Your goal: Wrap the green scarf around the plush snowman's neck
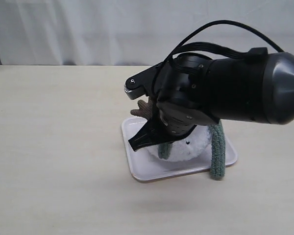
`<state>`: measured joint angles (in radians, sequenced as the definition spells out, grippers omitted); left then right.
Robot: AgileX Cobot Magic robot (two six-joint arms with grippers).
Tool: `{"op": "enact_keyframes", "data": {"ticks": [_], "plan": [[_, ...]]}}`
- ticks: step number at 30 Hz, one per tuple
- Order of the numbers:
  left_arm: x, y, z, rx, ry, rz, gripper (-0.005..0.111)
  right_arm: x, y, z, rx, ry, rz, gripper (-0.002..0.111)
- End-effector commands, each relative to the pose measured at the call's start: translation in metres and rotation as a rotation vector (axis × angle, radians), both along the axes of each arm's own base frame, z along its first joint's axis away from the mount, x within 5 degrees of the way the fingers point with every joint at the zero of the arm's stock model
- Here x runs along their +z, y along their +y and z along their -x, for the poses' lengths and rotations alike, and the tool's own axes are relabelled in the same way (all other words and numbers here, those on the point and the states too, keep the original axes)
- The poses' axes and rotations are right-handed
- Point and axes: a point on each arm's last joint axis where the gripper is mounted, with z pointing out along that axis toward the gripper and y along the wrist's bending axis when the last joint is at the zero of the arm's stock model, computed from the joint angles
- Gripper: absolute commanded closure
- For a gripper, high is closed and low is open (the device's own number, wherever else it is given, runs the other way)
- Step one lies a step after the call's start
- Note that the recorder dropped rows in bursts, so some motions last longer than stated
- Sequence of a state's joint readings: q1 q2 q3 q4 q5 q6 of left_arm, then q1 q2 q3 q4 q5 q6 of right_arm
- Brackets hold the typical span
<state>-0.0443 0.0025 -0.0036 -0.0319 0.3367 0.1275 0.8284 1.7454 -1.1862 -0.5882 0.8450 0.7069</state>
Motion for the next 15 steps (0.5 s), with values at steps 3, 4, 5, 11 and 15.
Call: {"op": "enact_keyframes", "data": {"ticks": [3,4,5,11,15], "plan": [[0.000,0.000,0.000,0.004,-0.011,0.006,0.107,0.004,-0.004,0.006,0.024,0.057,0.050,0.104],[0.000,0.000,0.000,0.004,-0.011,0.006,0.107,0.004,-0.003,0.006,0.030,0.062,0.038,0.104],[0.000,0.000,0.000,0.004,-0.011,0.006,0.107,0.003,-0.002,0.006,0.037,0.063,0.026,0.104],[0.000,0.000,0.000,0.004,-0.011,0.006,0.107,-0.002,0.002,0.006,0.051,0.080,0.003,0.104],[0.000,0.000,0.000,0.004,-0.011,0.006,0.107,-0.018,0.003,0.004,0.040,0.122,0.057,0.104]]}}
